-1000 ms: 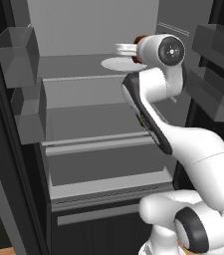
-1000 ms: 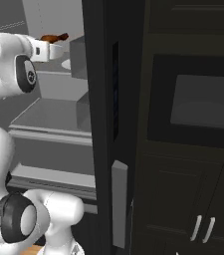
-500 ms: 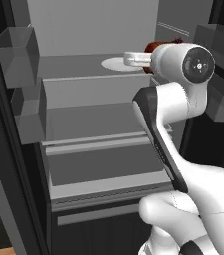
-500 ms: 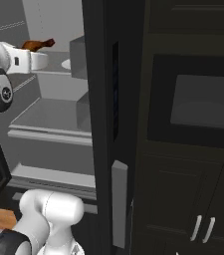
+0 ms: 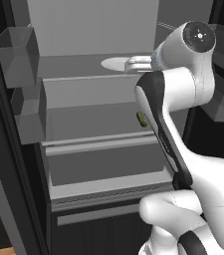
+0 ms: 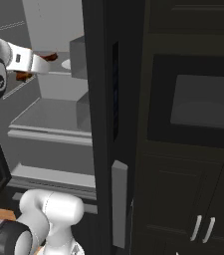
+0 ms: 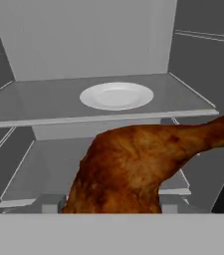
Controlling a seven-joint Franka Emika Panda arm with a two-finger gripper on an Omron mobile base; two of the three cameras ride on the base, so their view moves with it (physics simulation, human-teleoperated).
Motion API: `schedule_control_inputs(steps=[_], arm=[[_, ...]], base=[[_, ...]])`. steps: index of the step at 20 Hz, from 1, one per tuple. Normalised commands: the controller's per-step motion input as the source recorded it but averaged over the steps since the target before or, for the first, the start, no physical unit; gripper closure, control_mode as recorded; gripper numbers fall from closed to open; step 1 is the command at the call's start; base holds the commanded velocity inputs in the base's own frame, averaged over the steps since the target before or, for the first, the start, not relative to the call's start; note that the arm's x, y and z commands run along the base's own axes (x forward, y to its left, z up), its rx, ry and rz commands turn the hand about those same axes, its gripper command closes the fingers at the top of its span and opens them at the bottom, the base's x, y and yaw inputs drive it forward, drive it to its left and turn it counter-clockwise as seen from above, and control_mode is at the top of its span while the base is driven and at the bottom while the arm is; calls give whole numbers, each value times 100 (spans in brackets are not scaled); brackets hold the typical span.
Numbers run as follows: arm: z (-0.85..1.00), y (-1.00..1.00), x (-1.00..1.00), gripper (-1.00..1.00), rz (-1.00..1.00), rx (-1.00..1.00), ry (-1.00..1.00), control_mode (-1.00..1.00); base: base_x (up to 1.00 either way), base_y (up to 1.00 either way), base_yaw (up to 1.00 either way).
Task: Retrieve the chicken drumstick from the fridge and place it on the cutting board.
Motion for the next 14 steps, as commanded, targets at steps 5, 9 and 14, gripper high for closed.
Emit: schedule_control_inputs(steps=[5, 9, 14], arm=[[-33, 0, -30, 100, 0, -2, 20, -100], [-28, 0, -14, 100, 0, -2, 17, -100], [-29, -1, -30, 100, -1, 0, 18, -100]], base=[[0, 0, 0], [0, 0, 0], [0, 0, 0]])
